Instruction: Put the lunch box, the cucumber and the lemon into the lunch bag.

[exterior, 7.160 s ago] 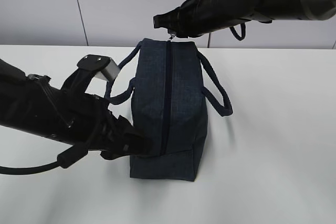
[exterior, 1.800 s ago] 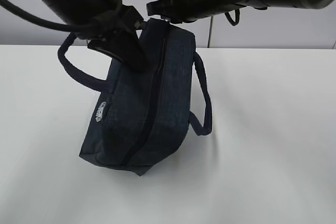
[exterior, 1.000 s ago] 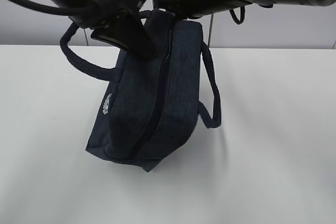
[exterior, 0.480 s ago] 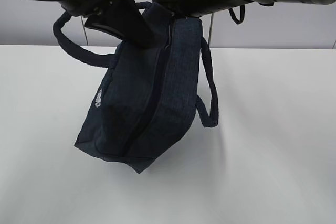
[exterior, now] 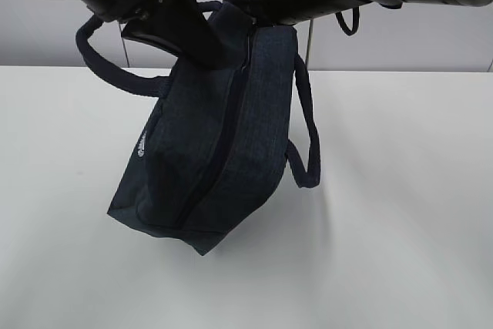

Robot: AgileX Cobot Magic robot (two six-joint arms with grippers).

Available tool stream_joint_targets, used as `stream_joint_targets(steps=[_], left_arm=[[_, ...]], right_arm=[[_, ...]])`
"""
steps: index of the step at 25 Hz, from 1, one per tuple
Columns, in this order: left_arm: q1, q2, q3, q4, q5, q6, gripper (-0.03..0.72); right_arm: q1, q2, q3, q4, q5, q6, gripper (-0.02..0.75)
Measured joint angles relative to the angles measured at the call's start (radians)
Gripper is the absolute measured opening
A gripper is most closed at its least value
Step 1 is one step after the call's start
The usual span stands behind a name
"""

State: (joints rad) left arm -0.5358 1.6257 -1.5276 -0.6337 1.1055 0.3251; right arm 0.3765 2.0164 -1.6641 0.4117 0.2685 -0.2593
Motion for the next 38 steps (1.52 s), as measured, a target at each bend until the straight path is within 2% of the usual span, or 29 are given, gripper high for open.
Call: stream_joint_targets(steps=[33,38], left_arm=[[-0.005,0.091,0.0,-0.002,-0.042,0.001,-0.009],[0.006,0.093,0.0,-0.004,-0.046,0.001,-0.009]], right_arm=[[-0.021,0.005,0.0,-0.027,-0.018,-0.005,0.001],[-0.023,0.005,0.0,-0.027,-0.028,-0.007,0.032]])
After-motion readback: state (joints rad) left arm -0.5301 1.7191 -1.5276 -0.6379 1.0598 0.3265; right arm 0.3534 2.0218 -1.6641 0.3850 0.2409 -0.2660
